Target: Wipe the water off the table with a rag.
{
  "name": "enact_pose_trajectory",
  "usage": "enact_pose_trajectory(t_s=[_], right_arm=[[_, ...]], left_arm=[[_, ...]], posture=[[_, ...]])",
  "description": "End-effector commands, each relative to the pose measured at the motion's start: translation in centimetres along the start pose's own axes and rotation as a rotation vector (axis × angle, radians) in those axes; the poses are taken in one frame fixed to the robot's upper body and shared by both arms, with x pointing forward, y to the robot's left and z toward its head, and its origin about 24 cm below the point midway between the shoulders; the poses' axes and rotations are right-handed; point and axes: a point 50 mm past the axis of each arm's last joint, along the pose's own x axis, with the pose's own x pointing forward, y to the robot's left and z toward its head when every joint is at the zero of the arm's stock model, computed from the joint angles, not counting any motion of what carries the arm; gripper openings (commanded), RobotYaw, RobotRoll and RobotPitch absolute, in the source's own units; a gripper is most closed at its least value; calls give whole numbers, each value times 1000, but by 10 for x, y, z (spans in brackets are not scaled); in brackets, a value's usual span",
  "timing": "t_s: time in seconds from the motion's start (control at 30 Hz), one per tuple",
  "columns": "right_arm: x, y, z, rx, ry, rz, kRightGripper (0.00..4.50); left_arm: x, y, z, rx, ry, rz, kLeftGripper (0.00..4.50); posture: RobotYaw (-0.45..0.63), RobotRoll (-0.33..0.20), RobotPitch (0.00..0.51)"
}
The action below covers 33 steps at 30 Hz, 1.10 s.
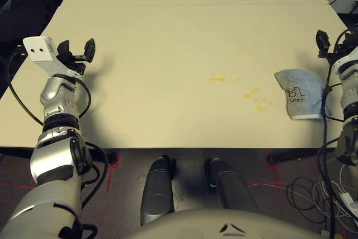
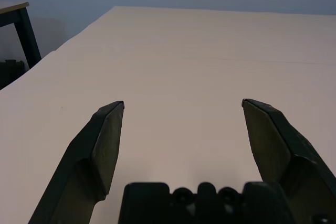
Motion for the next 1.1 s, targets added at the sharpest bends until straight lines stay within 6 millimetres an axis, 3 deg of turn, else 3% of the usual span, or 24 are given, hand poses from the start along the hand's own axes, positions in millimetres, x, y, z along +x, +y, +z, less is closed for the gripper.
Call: enact_pose_trajectory(t_s=[0.03,0.6,0.8,1.1], right_arm=[[0,1,-2,9,0,-1,4463],[-12,-8,-13,5,10,-23,4463],[-13,-10,-13,-1,15,-29,4463],[-6,2,-12,2,16,5,4463]], left_arm=[[-3,1,-4,-12,7,6,4500],[5,-11,-7,-26,31,-36,4500],[8,-17,-6,-41,22,-59,4500],[8,-19,-2,-59,3,-144,4500]], posture=[[133,0,168],[27,0,198],[34,0,191],[31,0,160]])
